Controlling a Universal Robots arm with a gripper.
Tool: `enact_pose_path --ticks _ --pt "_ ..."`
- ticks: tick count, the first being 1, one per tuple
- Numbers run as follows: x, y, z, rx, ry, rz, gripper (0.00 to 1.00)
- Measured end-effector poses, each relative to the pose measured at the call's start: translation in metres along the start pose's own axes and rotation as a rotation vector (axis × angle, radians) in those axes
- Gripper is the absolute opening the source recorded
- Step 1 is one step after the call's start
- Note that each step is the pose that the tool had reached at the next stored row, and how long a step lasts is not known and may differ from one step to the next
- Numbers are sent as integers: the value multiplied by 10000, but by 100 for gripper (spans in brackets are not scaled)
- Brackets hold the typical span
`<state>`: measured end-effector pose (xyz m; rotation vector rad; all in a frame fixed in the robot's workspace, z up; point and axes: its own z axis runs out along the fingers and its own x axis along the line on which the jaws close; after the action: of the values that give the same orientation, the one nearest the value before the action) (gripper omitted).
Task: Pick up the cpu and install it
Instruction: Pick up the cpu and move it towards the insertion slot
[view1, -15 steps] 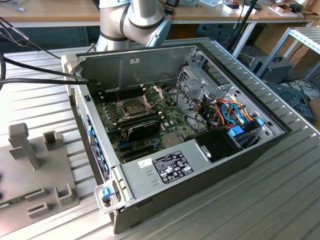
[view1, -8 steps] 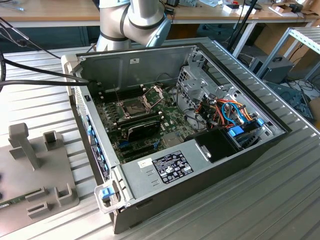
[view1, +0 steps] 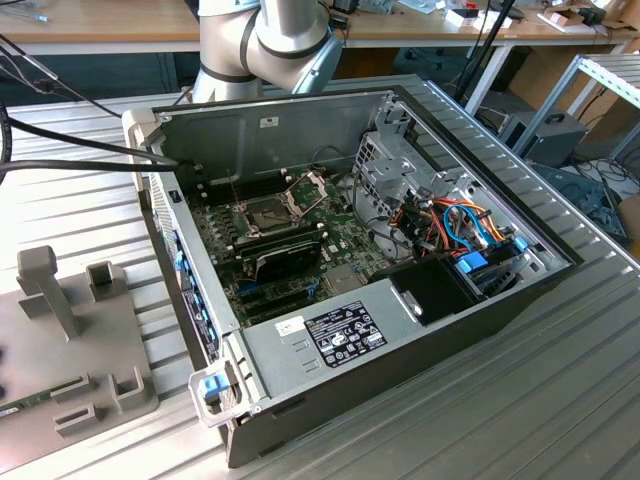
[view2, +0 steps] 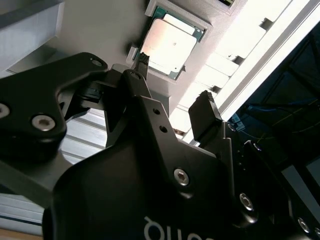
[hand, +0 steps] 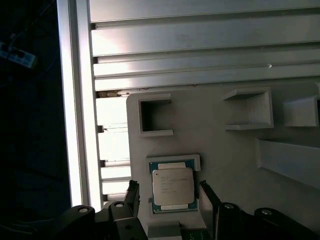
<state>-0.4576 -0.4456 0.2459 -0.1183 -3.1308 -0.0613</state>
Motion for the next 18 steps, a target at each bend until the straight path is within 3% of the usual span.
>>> enact_pose_path --ticks 3,6,12,18 --pt "-1 0 1 6 -2 0 60" --pt "-7 -1 10 63 -5 -1 60" --pt "-23 0 44 314 -11 3 60" --pt "-26 1 50 322 -15 5 60"
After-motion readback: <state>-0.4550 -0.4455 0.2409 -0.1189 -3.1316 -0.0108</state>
